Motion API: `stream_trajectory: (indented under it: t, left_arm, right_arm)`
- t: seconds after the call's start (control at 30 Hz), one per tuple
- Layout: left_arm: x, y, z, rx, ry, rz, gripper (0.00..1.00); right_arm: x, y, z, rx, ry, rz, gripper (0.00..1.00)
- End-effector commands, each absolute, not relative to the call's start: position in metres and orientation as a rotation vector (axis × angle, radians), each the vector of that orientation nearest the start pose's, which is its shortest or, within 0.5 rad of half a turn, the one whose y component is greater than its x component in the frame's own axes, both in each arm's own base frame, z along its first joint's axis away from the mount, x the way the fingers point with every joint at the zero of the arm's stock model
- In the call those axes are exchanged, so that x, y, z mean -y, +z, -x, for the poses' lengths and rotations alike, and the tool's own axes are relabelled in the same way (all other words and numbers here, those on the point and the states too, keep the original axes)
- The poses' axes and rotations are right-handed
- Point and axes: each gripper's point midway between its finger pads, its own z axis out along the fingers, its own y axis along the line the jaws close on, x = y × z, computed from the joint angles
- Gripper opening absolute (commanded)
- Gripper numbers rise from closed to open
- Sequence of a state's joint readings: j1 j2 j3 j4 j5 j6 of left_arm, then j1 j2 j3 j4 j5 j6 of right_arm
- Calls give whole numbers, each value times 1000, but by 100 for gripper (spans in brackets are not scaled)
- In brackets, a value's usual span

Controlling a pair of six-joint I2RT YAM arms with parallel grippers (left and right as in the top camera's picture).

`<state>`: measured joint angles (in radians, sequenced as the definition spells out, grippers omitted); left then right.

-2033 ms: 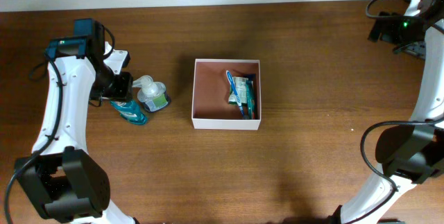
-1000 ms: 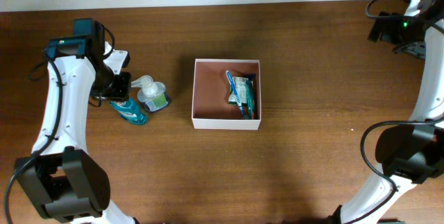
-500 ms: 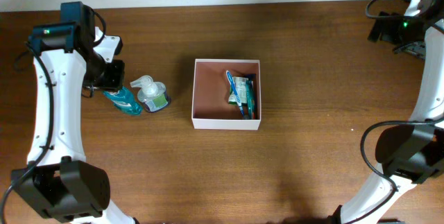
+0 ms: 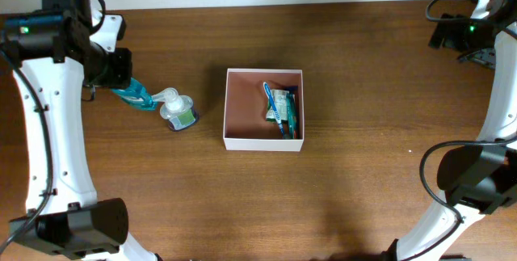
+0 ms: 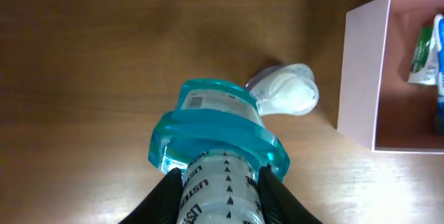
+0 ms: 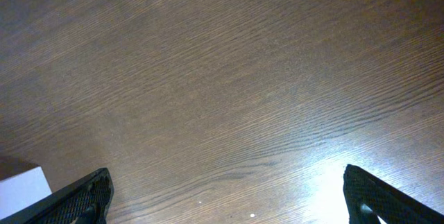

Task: Pack container
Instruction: 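Lift the Listerine bottle and carry it over the box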

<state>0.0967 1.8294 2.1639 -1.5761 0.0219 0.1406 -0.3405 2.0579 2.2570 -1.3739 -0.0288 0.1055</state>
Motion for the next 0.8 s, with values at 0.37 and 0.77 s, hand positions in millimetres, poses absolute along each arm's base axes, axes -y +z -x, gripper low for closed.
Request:
stream_trajectory:
  t: [0.37,0.77]
  left_arm:
    - [-34,298,-389,-2720,177,-34,21]
    - [-22,293,-379,-2768,153,-76,21]
  right_arm:
    - [150,238,-440,-2651,-16,-603,99]
    - [150,238,-440,-2651,-15,-602,99]
